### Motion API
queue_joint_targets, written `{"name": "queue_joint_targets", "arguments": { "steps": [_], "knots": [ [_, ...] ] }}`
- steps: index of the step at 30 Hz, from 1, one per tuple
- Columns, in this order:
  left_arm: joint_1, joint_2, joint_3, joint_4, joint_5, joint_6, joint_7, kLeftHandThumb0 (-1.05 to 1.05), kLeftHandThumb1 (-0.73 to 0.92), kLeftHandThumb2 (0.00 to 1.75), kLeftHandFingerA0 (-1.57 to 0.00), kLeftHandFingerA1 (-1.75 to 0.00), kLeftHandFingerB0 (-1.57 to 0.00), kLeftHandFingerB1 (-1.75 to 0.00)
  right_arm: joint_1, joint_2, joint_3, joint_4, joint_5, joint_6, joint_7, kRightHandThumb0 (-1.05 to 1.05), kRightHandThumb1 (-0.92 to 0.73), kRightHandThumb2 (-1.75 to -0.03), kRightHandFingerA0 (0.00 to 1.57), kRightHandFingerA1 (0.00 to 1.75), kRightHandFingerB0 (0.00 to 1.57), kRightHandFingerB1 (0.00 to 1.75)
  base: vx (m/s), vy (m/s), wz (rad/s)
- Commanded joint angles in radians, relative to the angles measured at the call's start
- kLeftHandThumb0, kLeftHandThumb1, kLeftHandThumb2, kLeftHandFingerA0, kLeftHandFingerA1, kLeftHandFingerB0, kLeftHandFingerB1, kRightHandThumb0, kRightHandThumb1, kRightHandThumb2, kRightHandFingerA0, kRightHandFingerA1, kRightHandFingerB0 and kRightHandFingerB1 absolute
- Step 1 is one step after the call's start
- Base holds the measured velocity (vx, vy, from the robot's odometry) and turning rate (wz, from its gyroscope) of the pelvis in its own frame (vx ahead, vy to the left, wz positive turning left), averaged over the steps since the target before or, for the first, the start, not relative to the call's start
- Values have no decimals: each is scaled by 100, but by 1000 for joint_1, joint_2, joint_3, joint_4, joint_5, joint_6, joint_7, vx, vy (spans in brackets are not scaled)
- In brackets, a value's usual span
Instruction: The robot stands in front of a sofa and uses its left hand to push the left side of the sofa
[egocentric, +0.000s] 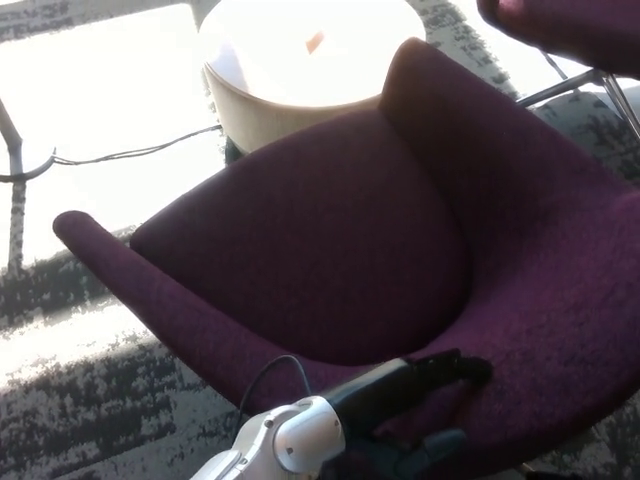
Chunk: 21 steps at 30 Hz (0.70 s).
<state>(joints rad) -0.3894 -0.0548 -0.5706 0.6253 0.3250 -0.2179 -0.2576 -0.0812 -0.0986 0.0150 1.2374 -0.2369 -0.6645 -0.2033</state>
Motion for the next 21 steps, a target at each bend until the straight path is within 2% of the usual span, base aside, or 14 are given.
{"name": "queue_joint_targets", "arguments": {
  "steps": [1, 2, 3, 5, 8, 9, 10, 15, 16, 17, 20, 21],
  "knots": [
    [9, 41, 26, 22, -17, -16, -60, -92, 76, 118, -10, -49, -6, -30, 9, -4, -36, 5, 69, -12, 110, -56, -75, -64, 51, 41, 48, 38, 0, 0, 0],
    [14, 48, 33, 21, -21, -19, -63, -85, 71, 117, -3, -45, -4, -34, 9, -2, -40, 9, 69, -11, 113, -56, -75, -64, 51, 41, 48, 38, 0, 0, 0],
    [18, 54, 41, 24, -26, -26, -65, -90, 75, 117, -4, -42, -11, -39, 10, 1, -45, 11, 71, -14, 118, -56, -76, -63, 52, 40, 51, 39, 0, 0, 0],
    [25, 66, 52, 34, -28, -45, -63, -85, 73, 117, -2, -40, -6, -39, 12, 3, -51, 13, 73, -19, 125, -59, -77, -63, 52, 40, 51, 39, 0, 0, 0],
    [27, 66, 55, 38, -26, -50, -65, -85, 73, 117, -2, -40, -6, -39, 15, 3, -54, 14, 74, -20, 130, -59, -77, -63, 52, 40, 51, 39, 0, 0, 0],
    [53, 72, 80, 41, -58, -57, -75, -91, 92, 69, -10, -35, -11, -30, 27, -2, -46, 16, 63, -24, 118, -60, -77, -63, 52, 40, 51, 39, 0, 0, 0],
    [66, 81, 87, 43, -58, -64, -66, -96, 80, 118, -13, -50, 0, -38, 33, -5, -43, 17, 59, -24, 116, -63, -75, -65, 53, 40, 49, 38, 0, 0, 0],
    [80, 118, 99, 35, -26, -92, -46, -90, 78, 119, -11, -51, 0, -37, 44, -7, -43, 19, 59, -30, 115, -61, -77, -63, 53, 40, 52, 39, 0, 0, 0],
    [82, 126, 107, 30, -31, -88, -51, -81, 76, 116, -2, -42, -4, -31, 43, -7, -44, 19, 59, -31, 111, -59, -77, -63, 54, 40, 53, 39, 0, 0, 0],
    [92, 135, 133, 15, -59, -71, -65, -93, 81, 119, -2, -44, -15, -32, 44, -9, -40, 19, 54, -29, 106, -61, -77, -64, 54, 40, 53, 39, 0, 0, 0],
    [100, 134, 149, 6, -66, -64, -75, -93, 81, 119, -2, -44, -15, -32, 45, -12, -38, 19, 53, -28, 104, -61, -77, -64, 54, 40, 53, 39, 0, 0, 0],
    [114, 142, 184, -15, -112, -44, -101, -93, 85, 79, -6, -33, -9, -26, 45, -11, -40, 20, 57, -39, 112, -57, -76, -63, 54, 41, 53, 39, 0, 0, 0]
  ]
}}
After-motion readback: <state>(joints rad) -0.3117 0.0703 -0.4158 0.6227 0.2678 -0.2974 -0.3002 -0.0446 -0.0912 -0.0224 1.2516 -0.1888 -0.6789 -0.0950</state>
